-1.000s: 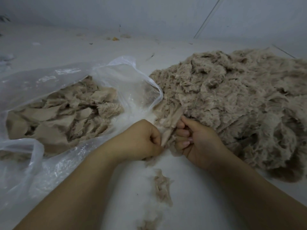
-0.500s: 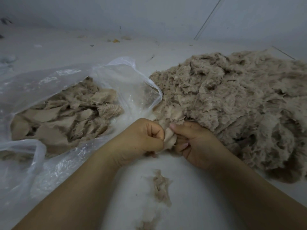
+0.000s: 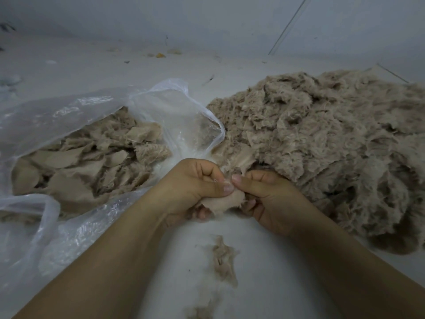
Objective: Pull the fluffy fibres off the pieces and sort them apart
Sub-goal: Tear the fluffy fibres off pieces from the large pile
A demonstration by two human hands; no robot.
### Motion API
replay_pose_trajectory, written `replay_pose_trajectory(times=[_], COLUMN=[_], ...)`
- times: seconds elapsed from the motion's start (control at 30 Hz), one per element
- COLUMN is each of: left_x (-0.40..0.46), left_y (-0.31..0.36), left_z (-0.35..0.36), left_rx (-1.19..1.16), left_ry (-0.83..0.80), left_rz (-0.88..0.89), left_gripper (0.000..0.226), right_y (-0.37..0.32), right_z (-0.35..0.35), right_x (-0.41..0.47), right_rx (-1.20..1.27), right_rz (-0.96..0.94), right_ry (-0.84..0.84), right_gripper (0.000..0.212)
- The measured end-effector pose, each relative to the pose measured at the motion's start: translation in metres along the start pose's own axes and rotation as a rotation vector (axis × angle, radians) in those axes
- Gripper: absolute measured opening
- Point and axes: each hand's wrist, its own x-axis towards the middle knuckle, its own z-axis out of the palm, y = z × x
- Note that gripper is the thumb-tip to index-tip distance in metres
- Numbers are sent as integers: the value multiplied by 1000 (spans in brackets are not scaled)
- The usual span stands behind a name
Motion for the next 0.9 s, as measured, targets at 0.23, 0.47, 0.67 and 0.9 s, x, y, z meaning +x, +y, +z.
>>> replay_pose_trajectory(times=[0.23, 0.47, 0.67, 0.9], left_x=[1, 13, 21, 20], left_y=[1, -3, -5, -4], left_z=[5, 27, 25, 21], left_rx=[9, -60, -197, -47], left_ry=[40, 285, 475, 393], left_rz=[-28, 48, 60, 0], left_gripper=[36, 19, 32, 44], right_y=[-1, -1, -3, -4], right_z=[0, 0, 3, 0], right_x=[-1, -1, -3, -4], right_rx=[-56, -75, -13, -10], right_rz=[31, 58, 29, 17], right_ry=[10, 5, 39, 70], right_gripper=[31, 30, 12, 33])
